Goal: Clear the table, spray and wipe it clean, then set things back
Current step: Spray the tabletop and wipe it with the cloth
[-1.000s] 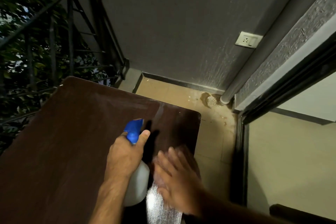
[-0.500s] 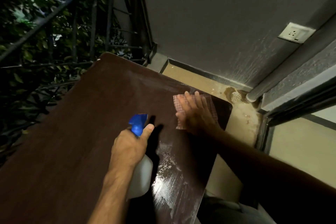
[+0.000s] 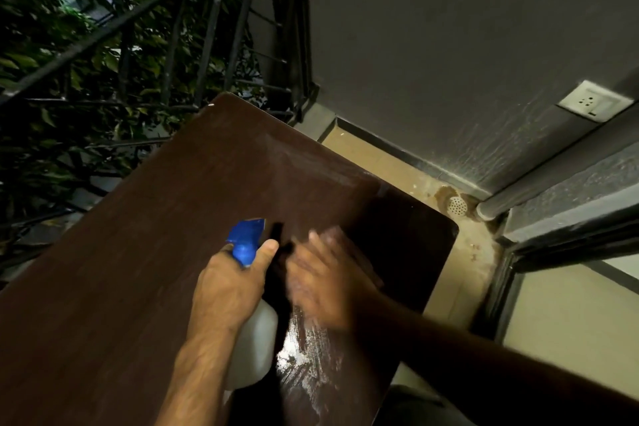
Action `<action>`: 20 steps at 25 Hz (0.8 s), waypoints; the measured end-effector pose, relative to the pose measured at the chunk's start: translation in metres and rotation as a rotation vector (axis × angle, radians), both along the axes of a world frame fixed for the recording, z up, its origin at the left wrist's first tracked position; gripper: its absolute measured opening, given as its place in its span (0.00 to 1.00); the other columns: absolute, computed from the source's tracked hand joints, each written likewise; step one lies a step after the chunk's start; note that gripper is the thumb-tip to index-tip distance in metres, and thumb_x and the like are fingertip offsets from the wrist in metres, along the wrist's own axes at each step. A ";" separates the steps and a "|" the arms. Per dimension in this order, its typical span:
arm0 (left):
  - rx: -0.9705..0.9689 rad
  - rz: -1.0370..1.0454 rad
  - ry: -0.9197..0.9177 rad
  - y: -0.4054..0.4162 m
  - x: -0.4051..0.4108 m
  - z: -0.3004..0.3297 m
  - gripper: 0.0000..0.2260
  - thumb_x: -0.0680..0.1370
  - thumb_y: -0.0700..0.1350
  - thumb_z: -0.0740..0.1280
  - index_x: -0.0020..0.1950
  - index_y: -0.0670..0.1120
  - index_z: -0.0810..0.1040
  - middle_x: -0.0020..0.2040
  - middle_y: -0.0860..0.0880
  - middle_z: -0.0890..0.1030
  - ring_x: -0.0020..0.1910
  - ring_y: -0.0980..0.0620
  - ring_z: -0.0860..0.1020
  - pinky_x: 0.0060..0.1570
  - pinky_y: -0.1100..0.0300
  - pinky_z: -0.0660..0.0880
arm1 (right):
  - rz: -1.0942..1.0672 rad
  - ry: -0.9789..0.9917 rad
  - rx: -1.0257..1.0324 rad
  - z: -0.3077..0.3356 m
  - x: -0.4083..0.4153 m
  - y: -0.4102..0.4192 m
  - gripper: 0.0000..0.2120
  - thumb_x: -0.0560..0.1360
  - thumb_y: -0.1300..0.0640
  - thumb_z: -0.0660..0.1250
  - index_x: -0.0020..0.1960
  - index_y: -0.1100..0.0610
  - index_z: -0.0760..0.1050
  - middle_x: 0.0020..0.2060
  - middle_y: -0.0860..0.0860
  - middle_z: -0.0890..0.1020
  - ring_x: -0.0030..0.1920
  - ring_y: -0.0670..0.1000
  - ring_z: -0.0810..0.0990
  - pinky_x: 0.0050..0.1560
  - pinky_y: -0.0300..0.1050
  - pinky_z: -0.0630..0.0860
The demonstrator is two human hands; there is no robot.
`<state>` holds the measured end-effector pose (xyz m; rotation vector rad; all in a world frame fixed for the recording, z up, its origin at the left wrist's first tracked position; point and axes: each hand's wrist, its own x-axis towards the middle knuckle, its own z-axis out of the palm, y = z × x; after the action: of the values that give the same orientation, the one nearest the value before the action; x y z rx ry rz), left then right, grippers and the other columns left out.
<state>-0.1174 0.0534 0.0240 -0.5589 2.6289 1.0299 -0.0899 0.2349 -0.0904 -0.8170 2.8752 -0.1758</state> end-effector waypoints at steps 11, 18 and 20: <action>0.006 0.036 0.041 0.007 -0.029 0.014 0.25 0.72 0.67 0.66 0.44 0.45 0.79 0.39 0.45 0.84 0.43 0.42 0.81 0.40 0.55 0.70 | 0.080 0.019 -0.045 0.020 0.017 -0.001 0.27 0.77 0.42 0.58 0.73 0.50 0.71 0.76 0.54 0.68 0.78 0.62 0.59 0.77 0.61 0.48; -0.027 -0.026 0.011 0.027 -0.084 0.013 0.29 0.70 0.72 0.64 0.39 0.45 0.80 0.36 0.45 0.84 0.41 0.45 0.82 0.40 0.55 0.71 | -0.174 -0.085 -0.075 0.026 0.049 0.028 0.22 0.77 0.35 0.57 0.70 0.34 0.70 0.67 0.41 0.78 0.71 0.50 0.72 0.69 0.50 0.68; -0.013 -0.032 0.015 0.027 -0.087 0.011 0.28 0.70 0.71 0.64 0.40 0.46 0.80 0.36 0.46 0.84 0.41 0.45 0.82 0.41 0.55 0.71 | -0.097 -0.067 -0.036 0.010 0.006 0.053 0.30 0.74 0.36 0.63 0.75 0.43 0.68 0.75 0.47 0.70 0.75 0.57 0.67 0.73 0.57 0.65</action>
<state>-0.2041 0.0807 0.0347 -0.5122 2.6503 1.0126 -0.0837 0.2882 -0.0804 -0.6651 2.8573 -0.2617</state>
